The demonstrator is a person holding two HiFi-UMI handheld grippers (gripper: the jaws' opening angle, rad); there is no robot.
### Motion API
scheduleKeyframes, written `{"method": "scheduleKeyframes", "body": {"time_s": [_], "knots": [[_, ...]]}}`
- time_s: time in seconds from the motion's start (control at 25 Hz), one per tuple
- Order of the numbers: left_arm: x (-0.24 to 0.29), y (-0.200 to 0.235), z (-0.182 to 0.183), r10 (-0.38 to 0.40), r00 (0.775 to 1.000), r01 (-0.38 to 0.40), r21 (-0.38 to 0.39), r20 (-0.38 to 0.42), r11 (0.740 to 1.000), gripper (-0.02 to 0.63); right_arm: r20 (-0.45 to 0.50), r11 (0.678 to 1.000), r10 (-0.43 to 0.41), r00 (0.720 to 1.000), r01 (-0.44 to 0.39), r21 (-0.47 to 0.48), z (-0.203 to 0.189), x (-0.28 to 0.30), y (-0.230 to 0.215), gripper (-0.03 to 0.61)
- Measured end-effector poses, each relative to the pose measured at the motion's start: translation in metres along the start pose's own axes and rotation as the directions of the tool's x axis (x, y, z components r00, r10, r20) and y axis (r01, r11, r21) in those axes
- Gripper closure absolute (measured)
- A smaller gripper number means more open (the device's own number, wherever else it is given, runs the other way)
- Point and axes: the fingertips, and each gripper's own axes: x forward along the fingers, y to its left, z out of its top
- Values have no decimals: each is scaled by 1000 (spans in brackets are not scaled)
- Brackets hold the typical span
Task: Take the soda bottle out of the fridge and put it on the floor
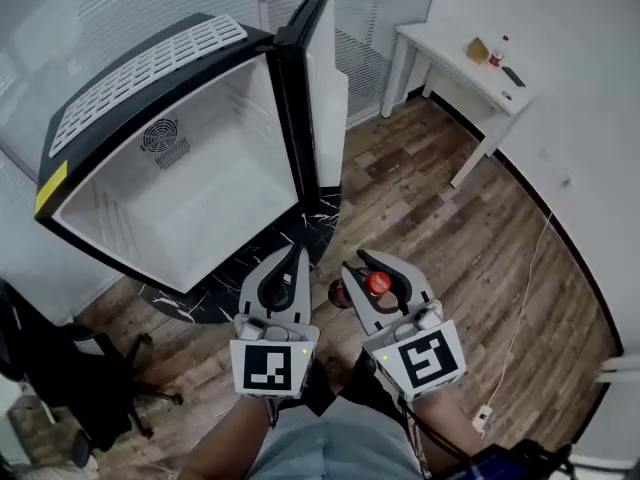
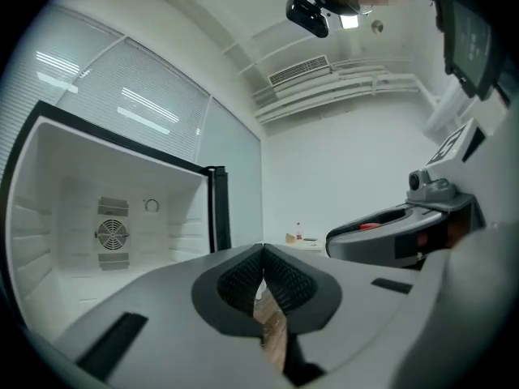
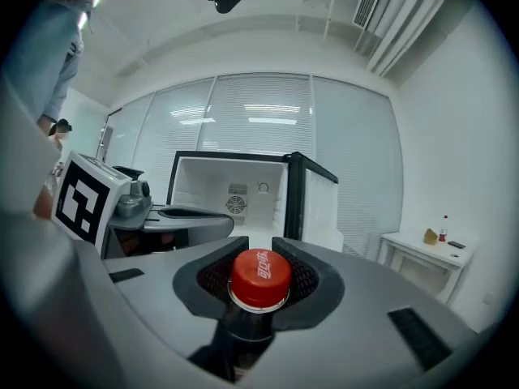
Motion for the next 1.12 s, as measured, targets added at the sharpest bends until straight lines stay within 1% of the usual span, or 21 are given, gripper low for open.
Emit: {"method": "scheduleKeyframes", "body": {"time_s": [0.12,0.28,0.44,0.6,0.76,0.88,1.0,1.12], "knots": [[12,-51,-1,-113,994,113,-3,-3,994,602,-7,994,-108,994,108,18,-12,-43,-25,477],[29,-120,-5,-240,971,240,-15,-5,971,602,-18,971,-238,971,238,28,-29,-101,-60,477],[37,-191,-10,-338,941,338,-31,-8,941,602,-27,948,-316,948,317,42,-45,-161,-89,476],[40,-258,-19,-429,903,428,-40,-21,903,601,-64,917,-391,918,395,64,-68,-215,-111,476],[43,-309,-33,-485,874,483,-52,-29,874,601,-98,888,-441,892,450,94,-100,-256,-129,477],[45,-339,-46,-515,856,513,-61,-38,856,603,-121,866,-478,870,490,100,-123,-281,-141,477],[49,-360,-63,-536,843,533,-65,-45,844,603,-149,835,-525,838,541,96,-149,-302,-152,477],[53,-379,-82,-554,831,551,-59,-54,832,603,-179,802,-563,806,586,114,-178,-321,-162,477]]}}
